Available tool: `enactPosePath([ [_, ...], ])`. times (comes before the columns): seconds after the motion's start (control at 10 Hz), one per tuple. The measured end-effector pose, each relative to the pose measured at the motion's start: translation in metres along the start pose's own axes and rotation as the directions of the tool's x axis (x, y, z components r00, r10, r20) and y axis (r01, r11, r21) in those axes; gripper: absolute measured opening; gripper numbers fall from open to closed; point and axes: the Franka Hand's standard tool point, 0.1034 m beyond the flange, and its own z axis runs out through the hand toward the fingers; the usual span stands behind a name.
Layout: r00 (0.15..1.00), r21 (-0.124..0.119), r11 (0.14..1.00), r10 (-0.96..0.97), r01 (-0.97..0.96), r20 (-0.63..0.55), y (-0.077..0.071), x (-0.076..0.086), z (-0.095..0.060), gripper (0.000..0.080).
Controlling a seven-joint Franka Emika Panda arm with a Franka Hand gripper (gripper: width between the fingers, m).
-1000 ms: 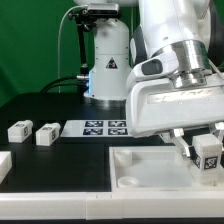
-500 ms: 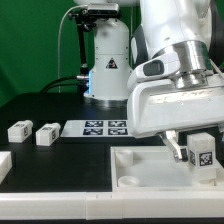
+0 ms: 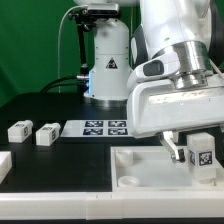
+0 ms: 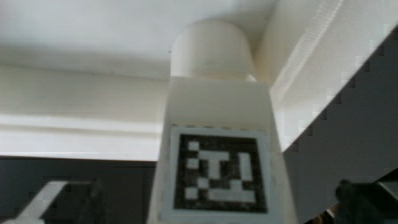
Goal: Assemble one leg
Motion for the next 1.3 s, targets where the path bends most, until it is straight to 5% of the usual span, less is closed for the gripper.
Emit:
enactPosePath([
  [0.6, 0.999, 0.001, 1.0, -0.023, 0.023, 0.041, 0.003, 0.012, -0.014, 0.0649],
  [1.0, 0.924, 0.06, 0.998, -0.038, 0.016, 0.38, -0.005, 0.006, -0.013, 0.0649],
  [1.3, 0.88, 0.075, 0.997, -0.039, 0.004, 0.473, 0.0, 0.016, -0.009, 0.0649],
])
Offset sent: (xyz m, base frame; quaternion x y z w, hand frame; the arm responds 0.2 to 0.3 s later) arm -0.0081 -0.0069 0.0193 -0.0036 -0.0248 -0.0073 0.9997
